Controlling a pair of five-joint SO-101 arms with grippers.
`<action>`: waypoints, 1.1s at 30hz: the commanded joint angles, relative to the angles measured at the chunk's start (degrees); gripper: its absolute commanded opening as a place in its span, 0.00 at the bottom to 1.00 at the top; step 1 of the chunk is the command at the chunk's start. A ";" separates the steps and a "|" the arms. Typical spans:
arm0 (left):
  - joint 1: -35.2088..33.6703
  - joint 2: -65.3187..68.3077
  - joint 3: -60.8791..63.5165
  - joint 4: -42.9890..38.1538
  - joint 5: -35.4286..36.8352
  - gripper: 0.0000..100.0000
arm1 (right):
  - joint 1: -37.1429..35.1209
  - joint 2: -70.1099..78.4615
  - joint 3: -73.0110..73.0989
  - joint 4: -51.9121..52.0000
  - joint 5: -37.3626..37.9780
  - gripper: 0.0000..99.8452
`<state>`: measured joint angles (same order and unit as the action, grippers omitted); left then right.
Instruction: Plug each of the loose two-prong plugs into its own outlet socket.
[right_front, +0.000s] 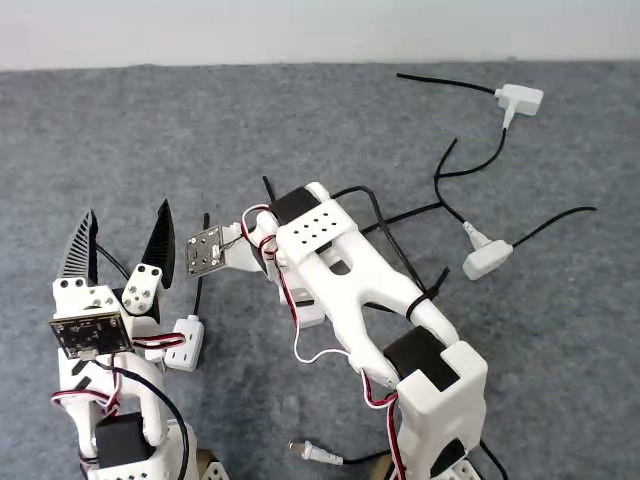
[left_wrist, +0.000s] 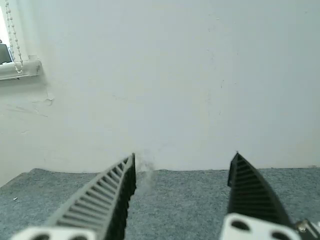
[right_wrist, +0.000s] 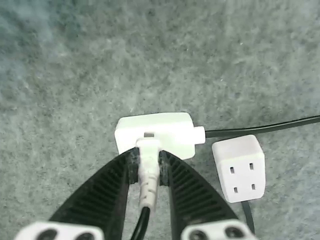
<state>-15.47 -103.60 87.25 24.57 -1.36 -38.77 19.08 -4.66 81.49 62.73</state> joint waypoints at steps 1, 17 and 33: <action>-0.09 -0.62 -1.45 -1.76 0.62 0.30 | 1.19 2.51 -0.26 -0.13 0.97 0.01; -0.09 -0.62 -1.27 -1.76 0.62 0.30 | 2.24 3.30 -5.19 5.85 0.97 0.01; -0.09 -0.62 -1.27 -1.76 0.62 0.30 | 1.54 3.91 -2.99 5.41 0.62 0.01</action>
<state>-15.47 -103.60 87.25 24.57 -1.36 -37.36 22.51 -8.62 86.24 62.90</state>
